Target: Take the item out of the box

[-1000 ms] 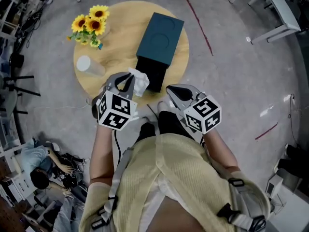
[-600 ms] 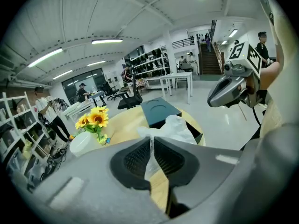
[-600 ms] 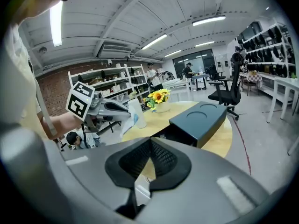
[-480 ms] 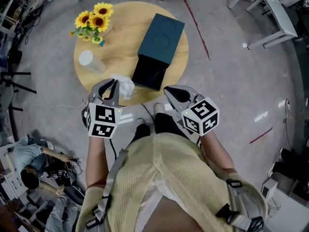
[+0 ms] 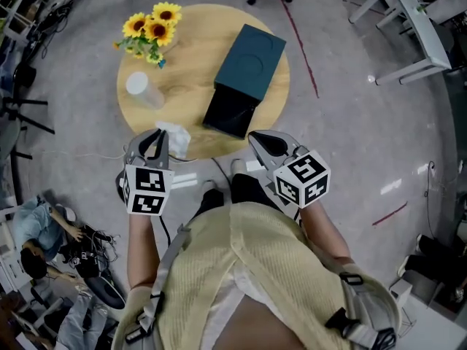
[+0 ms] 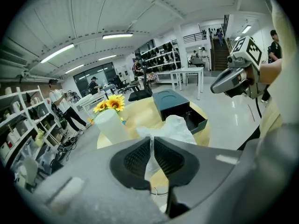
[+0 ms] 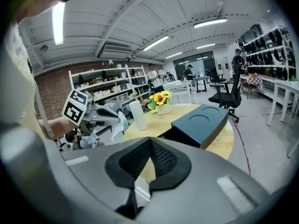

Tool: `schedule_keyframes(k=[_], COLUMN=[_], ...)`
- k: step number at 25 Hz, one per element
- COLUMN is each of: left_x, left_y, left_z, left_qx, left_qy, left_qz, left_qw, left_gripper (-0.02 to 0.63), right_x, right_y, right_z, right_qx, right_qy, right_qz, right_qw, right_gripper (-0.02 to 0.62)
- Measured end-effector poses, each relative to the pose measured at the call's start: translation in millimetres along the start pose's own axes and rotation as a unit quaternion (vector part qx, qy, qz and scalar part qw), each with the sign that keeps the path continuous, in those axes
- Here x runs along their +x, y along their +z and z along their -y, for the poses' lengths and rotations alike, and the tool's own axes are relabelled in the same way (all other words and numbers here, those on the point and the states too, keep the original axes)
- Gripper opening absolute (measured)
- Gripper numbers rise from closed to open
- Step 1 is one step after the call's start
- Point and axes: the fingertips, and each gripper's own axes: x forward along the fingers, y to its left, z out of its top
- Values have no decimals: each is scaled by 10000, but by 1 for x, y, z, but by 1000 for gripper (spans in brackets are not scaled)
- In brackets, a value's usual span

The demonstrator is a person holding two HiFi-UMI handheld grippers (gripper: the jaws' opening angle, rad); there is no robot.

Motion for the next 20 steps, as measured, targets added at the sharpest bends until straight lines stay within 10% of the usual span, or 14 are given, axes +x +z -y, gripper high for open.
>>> schedule_keyframes(k=[20], left_x=[-18], left_y=[-23], left_z=[-11], left_qx=[-286], left_qy=[321], left_qz=[-277], left_qw=[9987], left_gripper=[32], right_x=[-1], right_y=[11], right_z=[5], right_qx=[-212], right_qy=[-110], right_qz=[70], right_qw=[9997], right_gripper=[3])
